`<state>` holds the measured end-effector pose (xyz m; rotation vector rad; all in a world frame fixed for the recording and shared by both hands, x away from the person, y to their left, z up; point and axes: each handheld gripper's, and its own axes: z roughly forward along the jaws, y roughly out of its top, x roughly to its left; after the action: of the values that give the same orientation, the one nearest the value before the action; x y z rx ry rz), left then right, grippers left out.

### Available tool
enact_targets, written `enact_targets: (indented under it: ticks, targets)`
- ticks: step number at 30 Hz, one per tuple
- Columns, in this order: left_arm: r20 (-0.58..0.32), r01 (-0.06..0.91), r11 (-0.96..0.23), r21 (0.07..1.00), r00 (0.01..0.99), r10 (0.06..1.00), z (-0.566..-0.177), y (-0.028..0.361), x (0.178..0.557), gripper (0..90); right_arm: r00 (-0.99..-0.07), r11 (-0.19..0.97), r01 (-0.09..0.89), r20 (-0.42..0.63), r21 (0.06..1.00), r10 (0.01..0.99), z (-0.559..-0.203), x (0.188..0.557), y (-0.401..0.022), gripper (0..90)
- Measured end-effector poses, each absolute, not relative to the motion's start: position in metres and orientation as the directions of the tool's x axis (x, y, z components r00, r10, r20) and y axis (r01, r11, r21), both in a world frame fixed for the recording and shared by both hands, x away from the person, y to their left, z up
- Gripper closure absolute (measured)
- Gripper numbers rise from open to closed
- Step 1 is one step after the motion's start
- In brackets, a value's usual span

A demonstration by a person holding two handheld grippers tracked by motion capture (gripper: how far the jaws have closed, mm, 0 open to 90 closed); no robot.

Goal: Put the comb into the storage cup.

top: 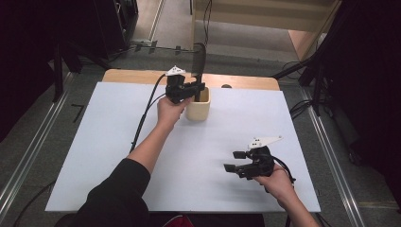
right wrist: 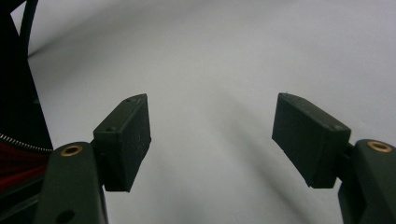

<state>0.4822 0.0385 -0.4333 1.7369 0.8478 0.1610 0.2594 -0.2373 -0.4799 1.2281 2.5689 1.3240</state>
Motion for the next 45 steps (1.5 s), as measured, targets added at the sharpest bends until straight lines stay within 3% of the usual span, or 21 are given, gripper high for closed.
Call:
enact_targets:
  ticks: [8,10,13,18,45]
  targets:
    - [-0.302,0.46,-0.112,0.881,0.729,0.614,-0.438,0.041,0.482,72.5,-0.693,0.341,0.641,0.327,0.688,0.642,-0.48,0.26,-0.237,26.1]
    - [-0.317,0.464,-0.101,0.88,0.732,0.603,-0.439,0.041,0.481,62.7,-0.695,0.344,0.64,0.326,0.687,0.641,-0.481,0.26,-0.237,26.1]
    - [-0.285,0.454,-0.13,0.882,0.731,0.621,-0.437,0.042,0.48,33.6,-0.694,0.344,0.641,0.326,0.686,0.642,-0.481,0.259,-0.237,26.1]
    - [-0.3,0.47,-0.136,0.872,0.734,0.61,-0.432,0.045,0.477,22.4,-0.695,0.346,0.64,0.326,0.686,0.641,-0.481,0.259,-0.236,26.1]
    - [-0.395,0.571,-0.117,0.813,0.687,0.61,-0.421,0.1,0.462,21.8,-0.685,0.338,0.648,0.326,0.683,0.652,-0.483,0.26,-0.238,25.8]
